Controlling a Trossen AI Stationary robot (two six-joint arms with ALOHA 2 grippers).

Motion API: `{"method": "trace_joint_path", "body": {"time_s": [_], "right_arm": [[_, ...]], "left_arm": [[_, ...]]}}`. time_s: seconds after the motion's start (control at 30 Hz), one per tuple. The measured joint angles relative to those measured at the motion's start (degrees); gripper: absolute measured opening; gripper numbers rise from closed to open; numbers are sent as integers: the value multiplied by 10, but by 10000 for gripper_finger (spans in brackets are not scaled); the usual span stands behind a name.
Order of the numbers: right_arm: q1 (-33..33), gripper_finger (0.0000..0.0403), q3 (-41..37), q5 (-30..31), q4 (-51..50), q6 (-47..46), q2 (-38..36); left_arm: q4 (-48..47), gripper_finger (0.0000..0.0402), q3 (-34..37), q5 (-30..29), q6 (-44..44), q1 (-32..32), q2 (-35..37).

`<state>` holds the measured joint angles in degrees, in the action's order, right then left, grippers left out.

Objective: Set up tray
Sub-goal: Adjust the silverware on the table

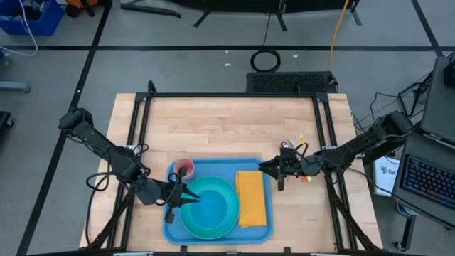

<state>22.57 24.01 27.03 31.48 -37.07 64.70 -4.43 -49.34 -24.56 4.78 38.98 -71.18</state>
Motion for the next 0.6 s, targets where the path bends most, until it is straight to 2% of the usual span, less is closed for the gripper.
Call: {"method": "trace_joint_path", "body": {"time_s": [0.17,0.4,0.5,0.6], "right_arm": [[0,60,41,2,-192,-70,-45],[-2,59,203,-3,-608,-242,-43],[-12,59,254,-38,-752,-328,-35],[-31,59,271,-106,-827,-396,-35]], "left_arm": [[0,42,0,0,0,0,0],[0,42,0,0,0,0,0],[1,42,0,0,-1,0,0],[2,42,0,0,-1,0,0]]}}
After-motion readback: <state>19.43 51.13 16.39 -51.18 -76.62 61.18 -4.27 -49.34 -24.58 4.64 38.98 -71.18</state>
